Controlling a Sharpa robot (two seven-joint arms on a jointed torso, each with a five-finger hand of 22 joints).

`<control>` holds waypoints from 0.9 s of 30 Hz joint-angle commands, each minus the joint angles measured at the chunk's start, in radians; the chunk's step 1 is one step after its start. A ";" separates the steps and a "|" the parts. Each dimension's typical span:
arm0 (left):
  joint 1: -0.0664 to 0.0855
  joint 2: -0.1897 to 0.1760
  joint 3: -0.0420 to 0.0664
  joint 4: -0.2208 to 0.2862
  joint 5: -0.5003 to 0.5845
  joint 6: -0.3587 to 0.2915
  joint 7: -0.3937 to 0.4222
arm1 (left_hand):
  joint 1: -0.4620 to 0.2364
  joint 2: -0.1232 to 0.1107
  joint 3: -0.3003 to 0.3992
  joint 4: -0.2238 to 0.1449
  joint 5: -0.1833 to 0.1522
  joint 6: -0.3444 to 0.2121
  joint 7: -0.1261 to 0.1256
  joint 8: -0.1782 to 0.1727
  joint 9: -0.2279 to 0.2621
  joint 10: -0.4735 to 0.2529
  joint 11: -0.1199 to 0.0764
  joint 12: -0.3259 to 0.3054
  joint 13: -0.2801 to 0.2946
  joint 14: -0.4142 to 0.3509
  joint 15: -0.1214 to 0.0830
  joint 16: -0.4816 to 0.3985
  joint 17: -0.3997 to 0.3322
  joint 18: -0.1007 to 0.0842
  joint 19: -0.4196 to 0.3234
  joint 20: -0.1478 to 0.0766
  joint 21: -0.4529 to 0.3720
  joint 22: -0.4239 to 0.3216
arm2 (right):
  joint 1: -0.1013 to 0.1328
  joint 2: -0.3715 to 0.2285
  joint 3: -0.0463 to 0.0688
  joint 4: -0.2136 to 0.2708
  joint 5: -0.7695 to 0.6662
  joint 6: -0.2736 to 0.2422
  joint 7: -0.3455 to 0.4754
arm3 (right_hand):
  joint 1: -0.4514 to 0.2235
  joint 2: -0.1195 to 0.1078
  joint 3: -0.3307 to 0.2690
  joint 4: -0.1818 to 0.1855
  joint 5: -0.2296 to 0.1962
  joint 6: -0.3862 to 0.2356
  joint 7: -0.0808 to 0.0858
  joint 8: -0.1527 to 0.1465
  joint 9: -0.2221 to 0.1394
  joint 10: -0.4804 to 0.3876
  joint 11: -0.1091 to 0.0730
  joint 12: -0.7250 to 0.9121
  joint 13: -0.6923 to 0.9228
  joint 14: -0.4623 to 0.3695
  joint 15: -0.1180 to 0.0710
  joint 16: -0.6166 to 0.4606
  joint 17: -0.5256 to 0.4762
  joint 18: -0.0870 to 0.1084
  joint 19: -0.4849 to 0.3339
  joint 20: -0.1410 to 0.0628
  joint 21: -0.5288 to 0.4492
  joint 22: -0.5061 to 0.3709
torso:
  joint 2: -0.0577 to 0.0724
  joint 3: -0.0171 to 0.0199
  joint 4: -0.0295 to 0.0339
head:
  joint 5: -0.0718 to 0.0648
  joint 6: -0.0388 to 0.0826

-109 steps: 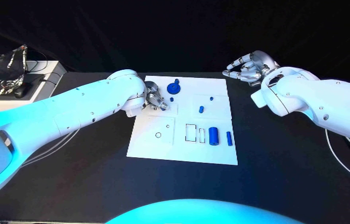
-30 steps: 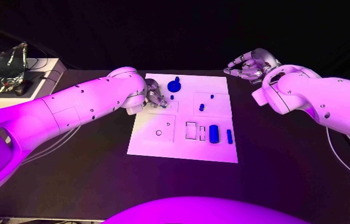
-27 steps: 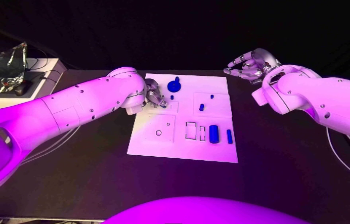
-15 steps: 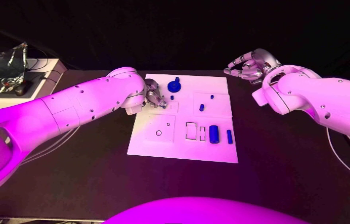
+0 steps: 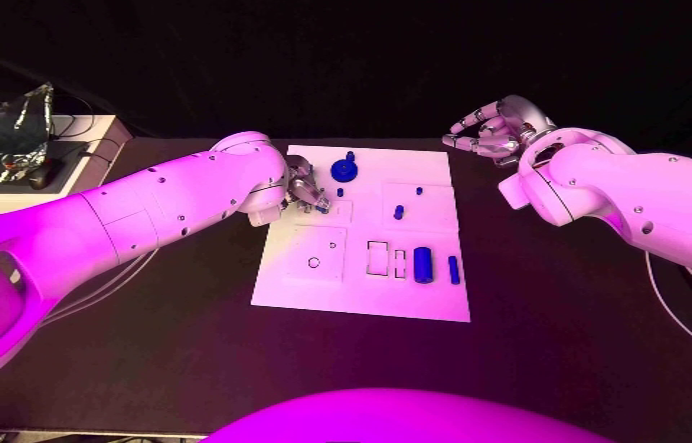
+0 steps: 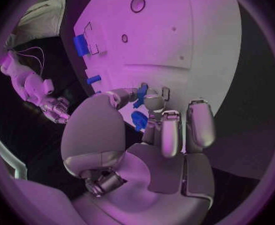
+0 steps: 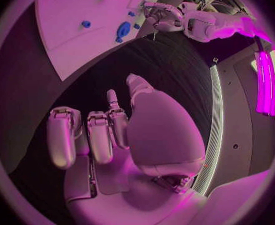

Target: Assemble the parts on the task board

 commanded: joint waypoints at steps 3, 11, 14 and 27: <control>-0.005 0.002 -0.004 -0.002 0.014 0.020 -0.011 | -0.015 -0.002 0.048 -0.077 -0.006 0.008 -0.004 -0.010 -0.002 -0.006 -0.001 -0.005 -0.003 0.089 0.004 -0.007 0.211 -0.018 -0.002 0.001 -0.007 -0.002 | 0.000 0.001 0.000 0.000 -0.005 0.013 0.010 | -0.010 -0.001 0.006 0.000 0.006 -0.007 0.002 0.003 0.002 -0.009 0.000 -0.005 0.119 0.080 -0.009 -0.007 0.159 0.010 0.045 -0.008 -0.002 0.167 | -0.001 0.0001 0.0002 | 0.001 -0.001; -0.005 0.003 -0.004 -0.002 0.016 0.019 -0.010 | -0.016 -0.001 0.003 -0.064 -0.007 0.014 -0.004 -0.015 -0.004 -0.008 -0.002 -0.005 -0.004 0.089 0.003 -0.008 0.210 -0.018 -0.001 0.000 -0.009 -0.002 | 0.000 0.001 0.000 -0.001 -0.005 0.014 0.010 | -0.010 -0.001 0.006 0.000 0.006 -0.007 0.002 0.003 0.002 -0.009 0.000 -0.005 0.119 0.080 -0.009 -0.007 0.159 0.010 0.045 -0.008 -0.002 0.167 | -0.001 -0.0002 -0.0001 | 0.001 -0.002; -0.005 0.003 -0.004 -0.003 0.016 0.016 -0.009 | -0.016 0.002 -0.018 -0.056 -0.008 0.016 -0.004 -0.017 -0.004 -0.009 -0.002 -0.005 -0.005 0.089 0.003 -0.007 0.210 -0.018 -0.001 0.000 -0.009 -0.002 | 0.000 0.001 0.000 -0.001 -0.005 0.014 0.010 | -0.010 -0.001 0.006 0.000 0.006 -0.007 0.002 0.003 0.002 -0.009 0.000 -0.005 0.119 0.080 -0.009 -0.007 0.159 0.010 0.045 -0.008 -0.002 0.167 | -0.001 -0.0003 -0.0001 | 0.001 -0.002; -0.005 0.005 -0.004 -0.003 0.014 -0.004 -0.004 | -0.006 0.008 -0.091 -0.032 -0.011 0.021 -0.003 -0.021 -0.003 -0.011 -0.001 -0.005 -0.006 0.089 0.003 -0.008 0.210 -0.017 -0.001 0.000 -0.012 -0.004 | 0.000 0.001 0.000 -0.001 -0.005 0.014 0.010 | -0.010 -0.001 0.006 0.000 0.006 -0.007 0.002 0.003 0.002 -0.009 0.000 -0.005 0.119 0.080 -0.009 -0.007 0.159 0.010 0.045 -0.008 -0.002 0.167 | -0.001 0.0004 -0.0004 | 0.000 -0.002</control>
